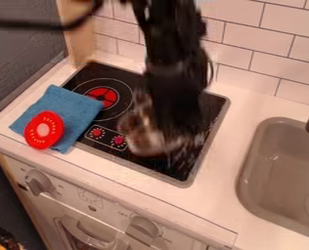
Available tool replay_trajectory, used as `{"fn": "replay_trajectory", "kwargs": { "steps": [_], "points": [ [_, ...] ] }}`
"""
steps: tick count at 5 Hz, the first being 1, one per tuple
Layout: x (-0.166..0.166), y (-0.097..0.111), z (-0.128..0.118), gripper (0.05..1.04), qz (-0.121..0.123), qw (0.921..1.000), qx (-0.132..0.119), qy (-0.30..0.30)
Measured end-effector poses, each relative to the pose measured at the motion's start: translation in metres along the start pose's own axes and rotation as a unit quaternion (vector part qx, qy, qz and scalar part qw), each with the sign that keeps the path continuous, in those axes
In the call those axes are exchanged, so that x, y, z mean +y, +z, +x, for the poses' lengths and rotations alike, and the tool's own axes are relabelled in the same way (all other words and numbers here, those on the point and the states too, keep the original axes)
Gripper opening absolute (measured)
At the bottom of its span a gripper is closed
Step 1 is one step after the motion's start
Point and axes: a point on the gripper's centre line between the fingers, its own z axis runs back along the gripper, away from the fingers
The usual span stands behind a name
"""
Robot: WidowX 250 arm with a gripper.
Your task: Move the silver pot on the upper left of the stove
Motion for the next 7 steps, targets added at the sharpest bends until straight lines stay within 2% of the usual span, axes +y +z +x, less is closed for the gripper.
{"fn": "replay_trajectory", "kwargs": {
  "steps": [1, 2, 4, 5, 6, 7],
  "points": [
    [0.034, 0.017, 0.016, 0.066, 0.016, 0.9997, -0.002, 0.019],
    [0.074, 0.010, 0.024, 0.066, 0.035, 0.9980, 0.010, 0.052],
    [0.122, -0.029, 0.017, 0.065, 0.061, 0.9911, 0.057, 0.103],
    [0.135, -0.048, 0.015, 0.065, 0.072, 0.9886, 0.072, 0.111],
    [0.151, -0.066, 0.014, 0.065, 0.079, 0.9860, 0.080, 0.124],
    [0.159, -0.074, 0.019, 0.065, 0.078, 0.9853, 0.080, 0.129]
  ]
}}
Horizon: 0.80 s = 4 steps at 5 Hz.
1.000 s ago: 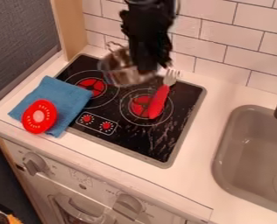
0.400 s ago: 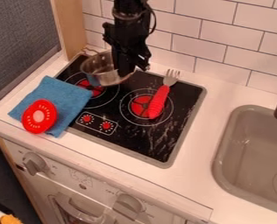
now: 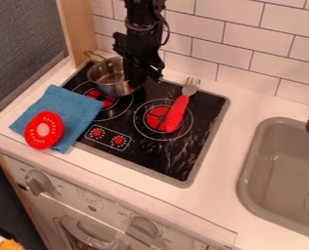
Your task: Move the silver pot on the upper left of the stove
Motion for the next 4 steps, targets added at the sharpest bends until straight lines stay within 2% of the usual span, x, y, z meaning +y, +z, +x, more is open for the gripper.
{"fn": "replay_trajectory", "kwargs": {
  "steps": [1, 2, 4],
  "points": [
    [0.000, 0.003, 0.005, 0.091, -0.015, 0.9999, -0.002, 0.006],
    [-0.003, 0.008, 0.003, 0.239, -0.039, 0.9988, 0.012, 0.026],
    [-0.004, 0.064, 0.005, 0.822, -0.064, 0.9972, -0.031, 0.024]
  ]
}}
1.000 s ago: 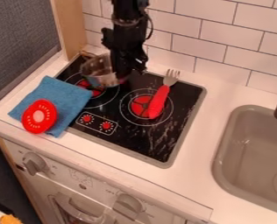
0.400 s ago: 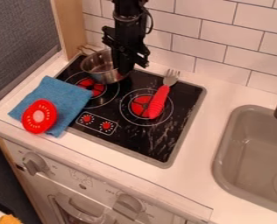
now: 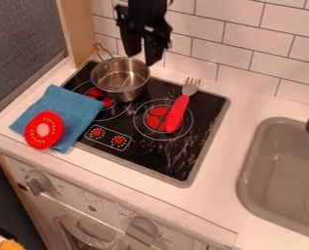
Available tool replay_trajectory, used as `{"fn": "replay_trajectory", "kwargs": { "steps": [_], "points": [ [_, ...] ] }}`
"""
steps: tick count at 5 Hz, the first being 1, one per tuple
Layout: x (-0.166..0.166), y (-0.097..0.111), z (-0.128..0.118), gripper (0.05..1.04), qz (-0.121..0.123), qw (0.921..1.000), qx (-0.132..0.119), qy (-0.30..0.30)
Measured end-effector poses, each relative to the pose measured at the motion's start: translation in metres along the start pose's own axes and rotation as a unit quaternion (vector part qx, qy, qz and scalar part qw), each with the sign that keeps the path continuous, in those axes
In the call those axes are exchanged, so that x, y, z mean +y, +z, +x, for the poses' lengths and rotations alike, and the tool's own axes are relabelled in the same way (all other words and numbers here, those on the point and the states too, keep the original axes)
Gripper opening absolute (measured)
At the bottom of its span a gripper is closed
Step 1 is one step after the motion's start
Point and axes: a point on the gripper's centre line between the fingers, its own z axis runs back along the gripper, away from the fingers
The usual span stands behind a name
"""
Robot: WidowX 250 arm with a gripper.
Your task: Move the silver pot on the upper left of the stove
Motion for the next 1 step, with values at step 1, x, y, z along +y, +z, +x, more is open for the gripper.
{"fn": "replay_trajectory", "kwargs": {
  "steps": [1],
  "points": [
    [0.0073, 0.0213, -0.0118, 1.001, -0.014, 0.9998, -0.014, 0.000]
  ]
}}
